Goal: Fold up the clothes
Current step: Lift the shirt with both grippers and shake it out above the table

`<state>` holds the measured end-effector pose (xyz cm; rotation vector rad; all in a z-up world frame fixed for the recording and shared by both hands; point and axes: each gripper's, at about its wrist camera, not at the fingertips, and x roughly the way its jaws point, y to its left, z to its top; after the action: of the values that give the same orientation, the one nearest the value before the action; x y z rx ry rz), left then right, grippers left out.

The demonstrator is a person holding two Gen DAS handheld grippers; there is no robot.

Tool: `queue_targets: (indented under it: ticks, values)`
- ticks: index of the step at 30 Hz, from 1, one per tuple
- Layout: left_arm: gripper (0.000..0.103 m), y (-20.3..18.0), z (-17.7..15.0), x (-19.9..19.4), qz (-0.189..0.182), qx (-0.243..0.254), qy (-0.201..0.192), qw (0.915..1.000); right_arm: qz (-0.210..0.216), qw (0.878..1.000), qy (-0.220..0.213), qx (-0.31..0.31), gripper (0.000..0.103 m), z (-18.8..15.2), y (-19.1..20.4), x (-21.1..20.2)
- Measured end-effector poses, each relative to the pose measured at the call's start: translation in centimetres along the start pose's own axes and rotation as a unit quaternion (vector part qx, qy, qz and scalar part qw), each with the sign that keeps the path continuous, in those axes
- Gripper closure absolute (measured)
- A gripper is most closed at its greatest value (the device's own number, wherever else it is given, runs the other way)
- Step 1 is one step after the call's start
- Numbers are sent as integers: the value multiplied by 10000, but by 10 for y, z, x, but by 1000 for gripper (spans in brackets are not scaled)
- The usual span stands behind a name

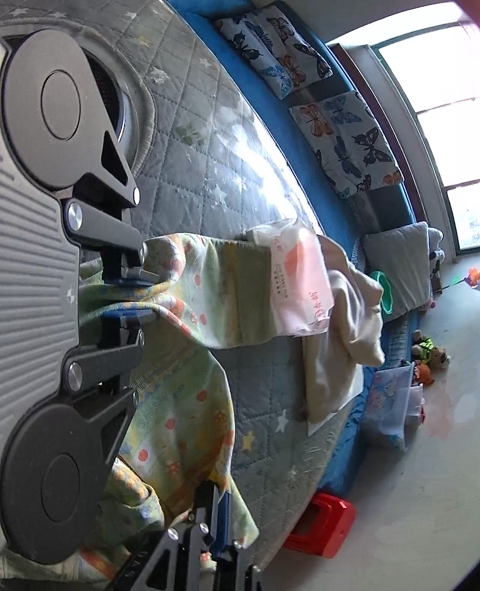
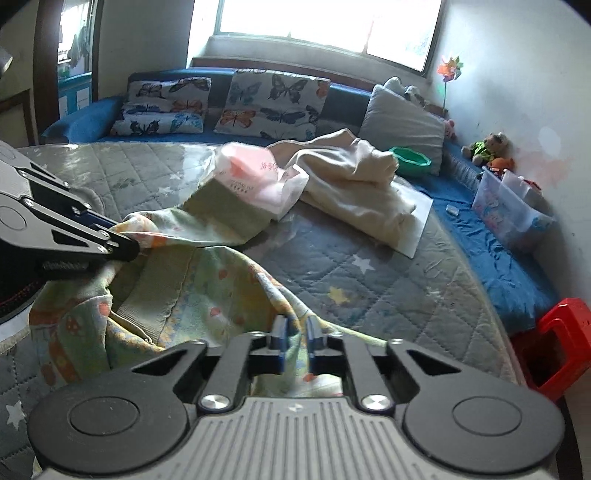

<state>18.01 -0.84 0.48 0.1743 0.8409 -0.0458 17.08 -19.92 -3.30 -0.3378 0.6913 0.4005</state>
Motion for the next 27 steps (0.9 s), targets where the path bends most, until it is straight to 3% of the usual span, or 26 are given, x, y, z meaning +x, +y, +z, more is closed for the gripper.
queue_targets:
  ticks: [3,18,27]
  values:
    - [92,6,-4,-12,-6,-90,-98,9999,-117,9998,-146,-26,99,11,-7,-14]
    - [93,38,-46,-88,-34,-462,-488,9977,-489,9943,-927,181,100,-3,-34,-105]
    - [93,54,-86,-127,73,-659,-547,9963,-745,9930,-890,240,100,-38,-42,-154]
